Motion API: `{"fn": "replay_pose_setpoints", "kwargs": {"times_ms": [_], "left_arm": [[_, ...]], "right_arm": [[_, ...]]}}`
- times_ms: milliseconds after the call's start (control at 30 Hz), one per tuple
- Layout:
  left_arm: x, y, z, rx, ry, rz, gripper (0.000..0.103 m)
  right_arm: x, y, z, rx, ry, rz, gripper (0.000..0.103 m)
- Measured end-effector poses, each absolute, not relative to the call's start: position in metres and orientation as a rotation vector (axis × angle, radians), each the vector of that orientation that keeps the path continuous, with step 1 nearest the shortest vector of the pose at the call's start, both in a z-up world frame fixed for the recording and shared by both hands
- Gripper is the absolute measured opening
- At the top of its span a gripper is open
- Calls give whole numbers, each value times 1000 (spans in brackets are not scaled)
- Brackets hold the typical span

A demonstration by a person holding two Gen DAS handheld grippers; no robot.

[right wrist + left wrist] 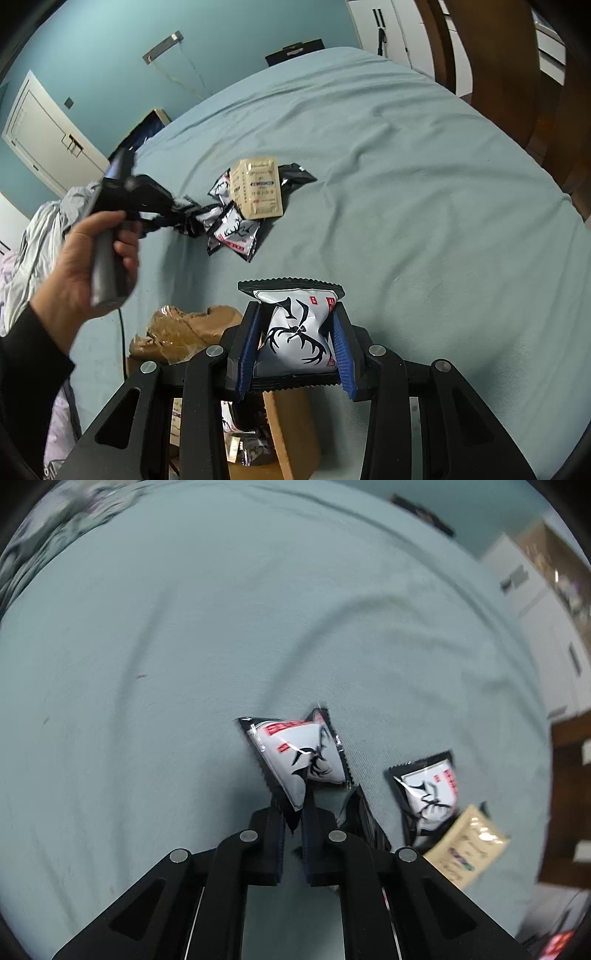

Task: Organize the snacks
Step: 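Grasp a white packet from the pile with the left tool while the right tool holds its packet, then carry both packets over the box and open both tools to drop them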

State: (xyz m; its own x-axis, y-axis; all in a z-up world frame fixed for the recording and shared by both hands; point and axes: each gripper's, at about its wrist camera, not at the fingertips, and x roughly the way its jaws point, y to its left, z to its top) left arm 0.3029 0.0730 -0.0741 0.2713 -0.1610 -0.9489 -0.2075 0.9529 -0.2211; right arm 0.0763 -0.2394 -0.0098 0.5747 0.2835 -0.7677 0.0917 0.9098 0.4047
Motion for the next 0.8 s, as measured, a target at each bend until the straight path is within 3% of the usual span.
{"fn": "replay_pose_setpoints", "kwargs": {"times_ms": [400,800], "left_arm": [[184,101,18,-238,1175,-90,6],[51,87,33,-131,1137,-253,6]], "right_arm": [[63,-226,-1,349,883,116,35],[18,-218,18,211,803,172,36]]}}
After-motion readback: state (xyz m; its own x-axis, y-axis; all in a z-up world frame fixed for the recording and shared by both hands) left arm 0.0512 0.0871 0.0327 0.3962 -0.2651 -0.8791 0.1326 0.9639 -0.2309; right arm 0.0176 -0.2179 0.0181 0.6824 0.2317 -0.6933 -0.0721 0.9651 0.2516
